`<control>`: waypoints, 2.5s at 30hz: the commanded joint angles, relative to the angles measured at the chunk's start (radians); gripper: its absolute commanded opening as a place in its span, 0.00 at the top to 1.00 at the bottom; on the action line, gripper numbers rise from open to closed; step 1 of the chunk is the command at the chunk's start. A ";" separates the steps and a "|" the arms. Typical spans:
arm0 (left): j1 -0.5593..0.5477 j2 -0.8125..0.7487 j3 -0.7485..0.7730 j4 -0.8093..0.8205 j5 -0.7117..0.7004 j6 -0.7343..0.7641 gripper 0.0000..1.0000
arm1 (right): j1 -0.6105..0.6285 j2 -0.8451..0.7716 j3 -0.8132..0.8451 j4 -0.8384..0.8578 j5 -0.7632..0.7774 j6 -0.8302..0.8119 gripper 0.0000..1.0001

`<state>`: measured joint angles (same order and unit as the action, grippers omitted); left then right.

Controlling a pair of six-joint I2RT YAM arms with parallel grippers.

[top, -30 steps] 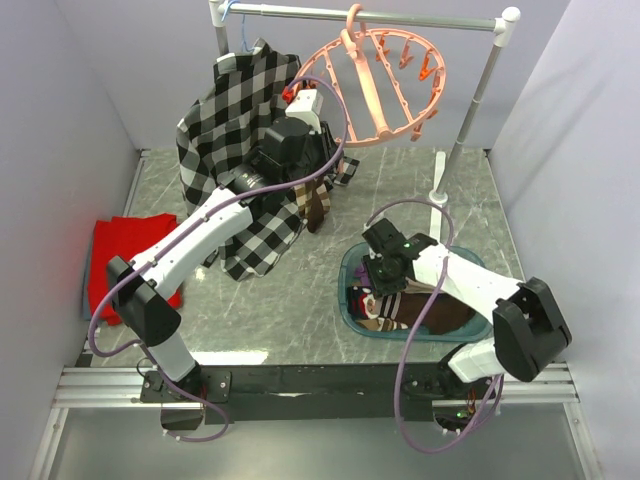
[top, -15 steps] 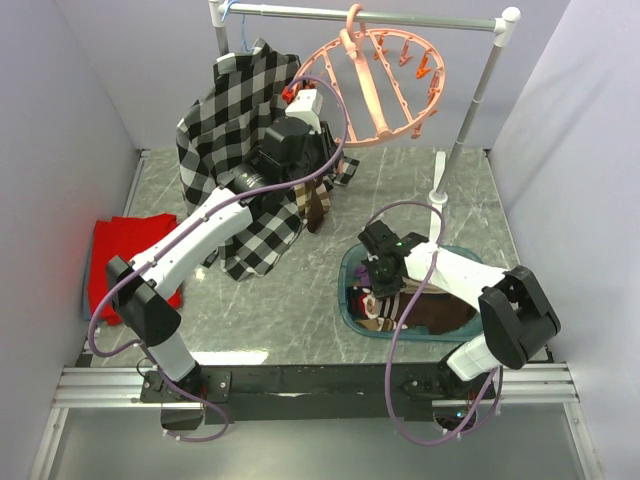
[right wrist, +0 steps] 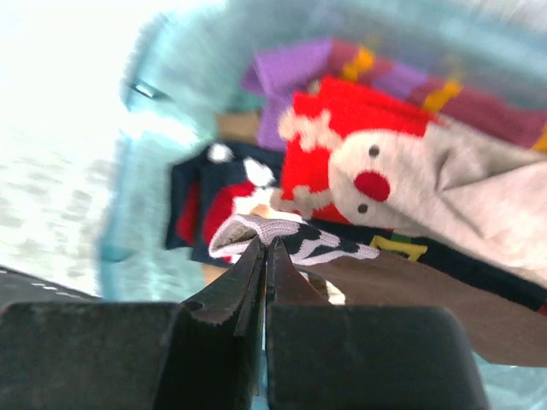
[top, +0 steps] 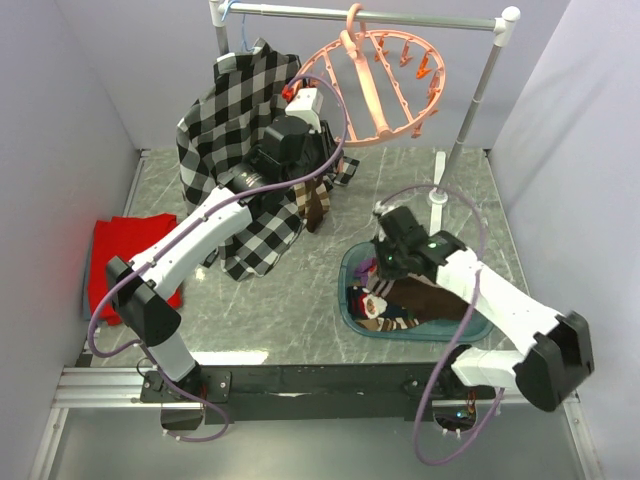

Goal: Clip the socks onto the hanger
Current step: Pick up the sock from the bin, then clamp the sock onto the hanger.

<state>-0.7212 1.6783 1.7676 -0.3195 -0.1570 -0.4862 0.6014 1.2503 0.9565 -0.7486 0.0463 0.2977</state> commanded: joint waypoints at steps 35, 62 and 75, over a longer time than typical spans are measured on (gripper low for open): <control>0.000 -0.121 -0.109 0.149 0.040 0.032 0.99 | -0.226 0.017 0.018 1.069 -0.516 -0.058 1.00; 0.002 -0.140 -0.184 0.269 0.143 0.181 0.99 | -0.249 0.000 0.106 1.169 -0.516 -0.037 1.00; 0.002 -0.150 -0.220 0.312 0.149 0.212 0.99 | -0.261 -0.006 0.102 1.200 -0.539 0.004 1.00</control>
<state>-0.7174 1.5787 1.5536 -0.0559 -0.0448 -0.3031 0.3553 1.2831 1.0161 0.3660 -0.4831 0.2699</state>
